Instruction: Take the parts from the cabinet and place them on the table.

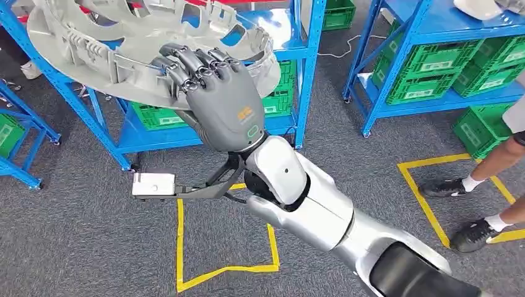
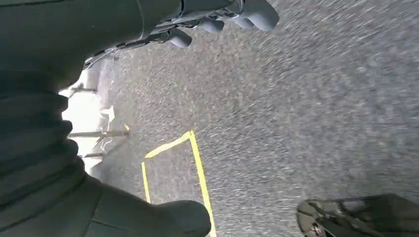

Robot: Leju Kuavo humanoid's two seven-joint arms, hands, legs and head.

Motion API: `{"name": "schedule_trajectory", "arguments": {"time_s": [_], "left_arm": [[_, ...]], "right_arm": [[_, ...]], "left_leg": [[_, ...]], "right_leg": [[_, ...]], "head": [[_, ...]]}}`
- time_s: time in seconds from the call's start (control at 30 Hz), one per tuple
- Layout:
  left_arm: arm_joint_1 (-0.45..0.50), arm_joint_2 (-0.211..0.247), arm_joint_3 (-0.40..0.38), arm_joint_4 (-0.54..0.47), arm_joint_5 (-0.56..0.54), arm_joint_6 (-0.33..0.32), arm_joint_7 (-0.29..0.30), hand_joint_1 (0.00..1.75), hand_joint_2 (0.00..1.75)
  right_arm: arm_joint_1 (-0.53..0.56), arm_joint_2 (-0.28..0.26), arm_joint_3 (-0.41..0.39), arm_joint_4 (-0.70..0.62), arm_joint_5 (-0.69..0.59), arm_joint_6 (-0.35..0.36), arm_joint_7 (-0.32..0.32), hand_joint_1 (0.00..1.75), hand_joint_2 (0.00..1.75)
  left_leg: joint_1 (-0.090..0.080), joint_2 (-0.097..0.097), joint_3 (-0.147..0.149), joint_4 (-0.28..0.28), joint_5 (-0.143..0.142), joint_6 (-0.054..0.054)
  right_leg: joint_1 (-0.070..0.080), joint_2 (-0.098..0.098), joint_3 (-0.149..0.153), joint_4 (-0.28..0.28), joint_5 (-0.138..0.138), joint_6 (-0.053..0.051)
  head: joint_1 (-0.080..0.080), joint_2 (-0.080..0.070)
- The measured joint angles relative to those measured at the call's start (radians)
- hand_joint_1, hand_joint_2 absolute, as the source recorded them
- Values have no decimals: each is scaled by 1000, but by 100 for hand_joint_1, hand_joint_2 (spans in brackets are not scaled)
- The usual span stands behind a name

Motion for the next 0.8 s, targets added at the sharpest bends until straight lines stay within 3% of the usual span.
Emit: {"name": "schedule_trajectory", "arguments": {"time_s": [0.07, 0.1, 0.13, 0.17, 0.2, 0.27, 0.3, 0.33, 0.4, 0.43, 0.47, 0.5, 0.53, 0.57, 0.6, 0.63, 0.67, 0.7, 0.77, 0.8], "left_arm": [[0, 0, 0, 0, 0, 0, 0, 0, 175], [-5, 0, 0, -1, 0, 1, -1, 0, 175], [-7, 0, 0, -1, 0, 2, -2, 0, 175], [-1, -5, 1, 1, 0, 5, -4, 0, 175], [1, -4, 2, 1, 0, 5, -4, 0, 175], [1, -3, 2, 1, 0, 6, -4, 0, 175], [1, -3, 2, 1, 0, 6, -4, 0, 175], [1, -3, 2, 1, 0, 6, -4, 0, 175], [2, -4, 2, 1, 0, 6, -4, 0, 175], [1, -4, 2, 1, 0, 6, -4, 0, 175], [1, -7, 2, 1, 0, 6, -4, 0, 175], [2, -8, 2, 1, 0, 7, -4, 0, 175], [2, -8, 2, 1, 0, 8, -4, 0, 175], [2, -8, 2, 1, 0, 8, -4, 0, 175], [2, -8, 2, 1, 0, 8, -4, 0, 175], [5, -7, 2, 2, 0, 8, -4, 0, 175], [5, -7, 2, 2, 0, 9, -3, 0, 175], [7, -8, 2, 2, 0, 8, -4, 0, 175], [9, -8, 2, 3, 0, 9, -3, 0, 175], [8, -8, 2, 2, 0, 9, -3, 0, 175]], "right_arm": [[0, 0, 0, 0, 0, 0, 0, 175, 175], [-3, 3, 0, 2, 0, -2, 0, 175, 175], [-4, 4, 0, 3, 0, -4, -2, 175, 175], [-10, 1, 2, 13, 0, -17, 0, 175, 175], [-11, 0, 2, 15, 0, -19, 1, 175, 175], [-8, -5, 2, 23, 0, -24, 2, 175, 175], [-6, -6, 2, 26, 1, -25, 2, 175, 175], [-3, -7, 2, 30, 3, -26, 1, 175, 175], [3, -8, 2, 32, 3, -27, 1, 175, 175], [5, -7, 2, 32, 3, -27, 2, 175, 175], [4, -7, 2, 32, 3, -27, 3, 175, 175], [4, -5, 2, 32, 3, -27, 2, 175, 175], [5, -4, 2, 33, 3, -29, 1, 175, 175], [4, -4, 2, 33, 3, -30, 1, 175, 175], [5, -4, 2, 33, 5, -30, 1, 175, 175], [6, -4, 2, 34, 5, -30, 1, 175, 175], [5, -3, 2, 34, 5, -30, 2, 175, 175], [4, -3, 2, 34, 5, -30, 2, 175, 175], [6, -3, 2, 34, 6, -30, 2, 175, 175], [7, -3, 2, 35, 6, -30, 2, 175, 175]], "left_leg": [[1, 0, 13, -16, -7, 0], [-8, -6, 106, -163, -96, 6], [-8, -6, 100, -169, -104, 20], [-4, 6, 66, -166, -63, 58], [-5, 4, 56, -166, -49, 61], [-7, 5, 19, -165, -22, 68], [-8, 5, 1, -163, -8, 69], [-8, 5, -19, -161, 6, 68], [-10, 6, -55, -158, 30, 65], [-11, 6, -71, -157, 44, 63], [-10, 6, -77, -156, 55, 60], [-16, 5, -85, -155, 63, 54], [-14, 7, -86, -158, 76, 48], [-11, 8, -87, -166, 88, 42], [-10, 9, -87, -175, 102, 35], [-15, 5, -91, -182, 113, 27], [-12, 2, -103, -172, 81, 25], [-11, 2, -118, -128, 16, 22], [-8, 2, -146, 16, -97, 13], [-9, 2, -157, 95, -126, 10]], "right_leg": [[0, 0, -2, 2, 1, 1], [4, -1, -21, 16, 11, 12], [6, -1, -23, 16, 19, 16], [1, 6, -41, 25, 19, 40], [1, 8, -54, 66, -41, 46], [-2, 8, -86, 211, -166, 52], [-1, 8, -92, 267, -184, 52], [-1, 8, -87, 301, -168, 49], [1, 9, -28, 264, -98, 40], [5, 10, 37, 190, -79, 30], [11, 10, 114, 99, -102, 18], [15, 9, 177, -1, -145, 12], [15, 9, 182, -20, -154, 17], [19, 10, 175, -20, -146, 14], [21, 11, 168, -20, -136, 10], [13, 8, 155, -32, -118, 1], [8, 3, 148, -35, -103, -8], [6, 4, 133, -35, -89, -17], [7, 4, 104, -34, -65, -18], [8, 4, 86, -32, -51, -17]], "head": [[0, 0], [2, 0], [1, 0], [0, 0], [7, 0], [8, 0], [7, 0], [8, 0], [8, 0], [8, 0], [7, 0], [8, 0], [5, 0], [9, 0], [9, 0], [10, 0], [9, 0], [6, 0], [5, 0], [5, 0]]}}
